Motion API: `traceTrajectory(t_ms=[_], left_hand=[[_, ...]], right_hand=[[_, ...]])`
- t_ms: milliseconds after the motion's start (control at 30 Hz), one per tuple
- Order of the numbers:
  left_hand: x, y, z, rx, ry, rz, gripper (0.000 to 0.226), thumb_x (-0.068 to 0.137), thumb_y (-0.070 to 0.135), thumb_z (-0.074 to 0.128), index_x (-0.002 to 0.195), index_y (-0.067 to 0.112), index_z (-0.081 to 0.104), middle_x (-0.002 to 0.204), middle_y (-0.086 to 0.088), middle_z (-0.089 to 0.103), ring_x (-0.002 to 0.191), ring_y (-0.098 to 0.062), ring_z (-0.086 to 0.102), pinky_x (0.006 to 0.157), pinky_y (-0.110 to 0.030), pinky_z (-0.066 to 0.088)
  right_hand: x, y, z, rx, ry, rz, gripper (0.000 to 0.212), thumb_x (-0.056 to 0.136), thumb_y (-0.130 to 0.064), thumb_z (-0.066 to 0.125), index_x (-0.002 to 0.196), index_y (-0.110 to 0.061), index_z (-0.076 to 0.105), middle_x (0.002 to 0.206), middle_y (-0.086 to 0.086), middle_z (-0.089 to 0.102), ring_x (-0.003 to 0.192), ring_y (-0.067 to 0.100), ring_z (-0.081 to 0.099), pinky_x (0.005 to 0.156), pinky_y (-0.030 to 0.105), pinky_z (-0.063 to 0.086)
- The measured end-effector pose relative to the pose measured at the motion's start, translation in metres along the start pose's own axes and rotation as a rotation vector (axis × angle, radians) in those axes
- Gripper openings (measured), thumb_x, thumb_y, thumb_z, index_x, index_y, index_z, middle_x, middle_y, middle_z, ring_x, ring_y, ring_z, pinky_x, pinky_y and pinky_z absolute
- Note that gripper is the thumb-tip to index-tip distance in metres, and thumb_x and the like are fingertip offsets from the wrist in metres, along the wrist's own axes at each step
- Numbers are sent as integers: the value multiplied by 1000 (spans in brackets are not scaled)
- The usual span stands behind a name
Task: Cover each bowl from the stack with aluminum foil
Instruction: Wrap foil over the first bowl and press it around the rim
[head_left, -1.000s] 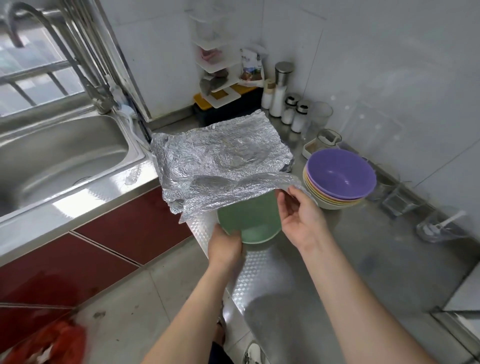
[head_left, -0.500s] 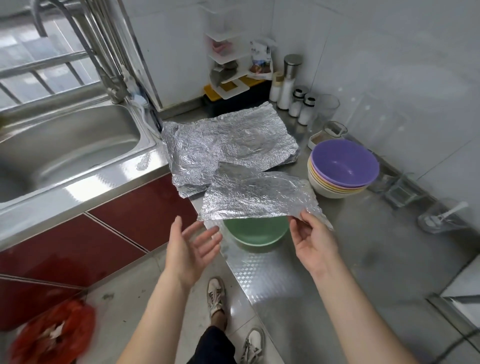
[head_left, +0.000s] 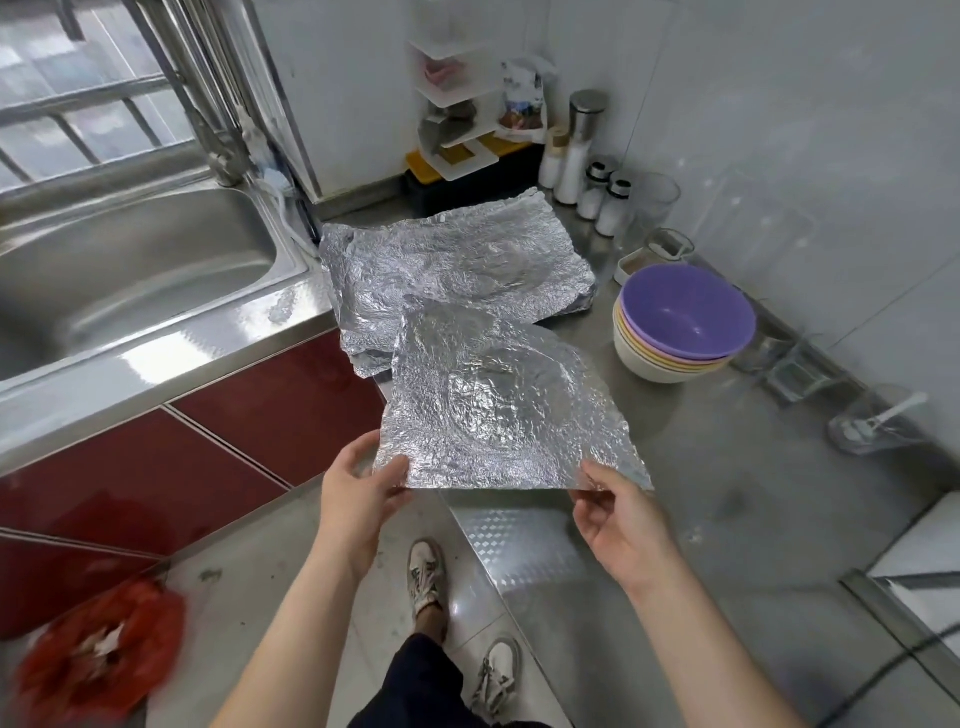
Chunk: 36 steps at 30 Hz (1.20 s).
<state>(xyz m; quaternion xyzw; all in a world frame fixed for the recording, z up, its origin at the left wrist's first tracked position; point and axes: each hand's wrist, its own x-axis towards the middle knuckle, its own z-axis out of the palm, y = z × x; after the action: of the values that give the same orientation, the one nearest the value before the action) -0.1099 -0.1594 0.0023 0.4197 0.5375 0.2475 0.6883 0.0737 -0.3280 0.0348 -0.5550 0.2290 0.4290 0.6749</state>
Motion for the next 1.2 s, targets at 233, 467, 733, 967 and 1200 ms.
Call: traceTrajectory(t_ms=[233,467,733,967,1200], left_hand=[[2,-7,-8,308,54,166,45,89,6,67,125,28,54,123,-15,61,98,-24,63,70,-31,55],[-12,2,21,1150,33,950,63,81,22,77,139,15,53,143,-13,50,132,-35,45,106,-49,39],[11,-21,63,1657,-418,907,60,96,66,5,152,46,-2,162,4,-14,148,-20,-20,117,-46,-15],[15,-25,59,1576,-375,998,56,100,62,15,153,42,19,163,0,13,151,-24,9,121,-51,2],[25,-28,52,1235,-411,1298,34,97,40,56,120,18,68,126,-5,64,118,-28,56,98,-45,48]], right_hand=[[21,-13,-21,-281,94,-82,14,84,-12,71,83,-18,58,68,-4,49,50,7,37,39,16,18],[27,-18,-27,-535,52,-123,17,85,-11,71,80,-15,55,66,1,48,49,8,45,34,12,11],[31,-22,-24,-269,-19,-81,12,84,9,63,80,1,56,75,9,55,68,19,56,51,19,56],[36,-25,-21,-278,21,-57,4,90,1,61,86,1,59,79,11,58,57,22,61,49,26,57],[45,-38,-5,-436,39,-261,23,88,1,64,110,-2,57,88,5,61,72,18,60,58,23,58]])
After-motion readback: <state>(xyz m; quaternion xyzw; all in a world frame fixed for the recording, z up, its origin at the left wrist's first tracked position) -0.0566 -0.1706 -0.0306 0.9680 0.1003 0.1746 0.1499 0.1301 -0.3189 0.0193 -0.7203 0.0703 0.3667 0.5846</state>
